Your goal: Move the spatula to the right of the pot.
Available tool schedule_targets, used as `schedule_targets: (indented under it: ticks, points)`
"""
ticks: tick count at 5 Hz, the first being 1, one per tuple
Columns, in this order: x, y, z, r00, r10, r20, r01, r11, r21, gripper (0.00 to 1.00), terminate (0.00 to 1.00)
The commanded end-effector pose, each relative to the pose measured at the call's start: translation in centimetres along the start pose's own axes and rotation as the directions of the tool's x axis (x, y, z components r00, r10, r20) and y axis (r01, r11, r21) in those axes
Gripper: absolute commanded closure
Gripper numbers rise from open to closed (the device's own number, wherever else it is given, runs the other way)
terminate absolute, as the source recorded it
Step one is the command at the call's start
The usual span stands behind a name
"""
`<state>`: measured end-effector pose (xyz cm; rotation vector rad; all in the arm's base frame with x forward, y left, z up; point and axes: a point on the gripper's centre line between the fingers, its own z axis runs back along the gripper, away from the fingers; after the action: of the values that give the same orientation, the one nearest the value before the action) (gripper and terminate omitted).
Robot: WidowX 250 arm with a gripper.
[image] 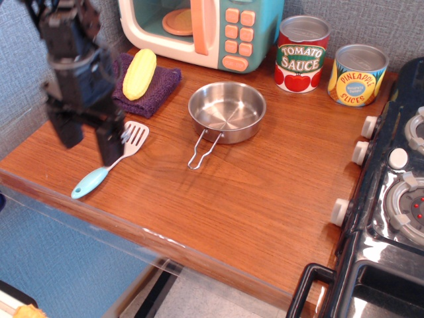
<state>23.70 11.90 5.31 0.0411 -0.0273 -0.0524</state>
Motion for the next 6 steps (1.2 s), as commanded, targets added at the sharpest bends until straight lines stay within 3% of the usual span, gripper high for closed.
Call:
schedule_targets:
  ticks: [1, 2, 5, 6]
  points:
    - [1.3, 1.5, -1.7, 0.995, -0.004, 0.104, -0.002, 0.998, 0.063, 0.0, 0.0]
    - [1.3, 2.0, -2.9, 0.994, -0.003, 0.113, -0.004, 0.998, 0.069, 0.0, 0.0]
    - [-1.7, 1.7, -3.8, 1.0, -0.024, 0.014, 0.024, 0.998, 0.051, 0.0, 0.0]
    - [-2.4, 1.4, -4.5, 1.0, -0.026, -0.012, 0.026, 0.998, 0.054, 1.0, 0.0]
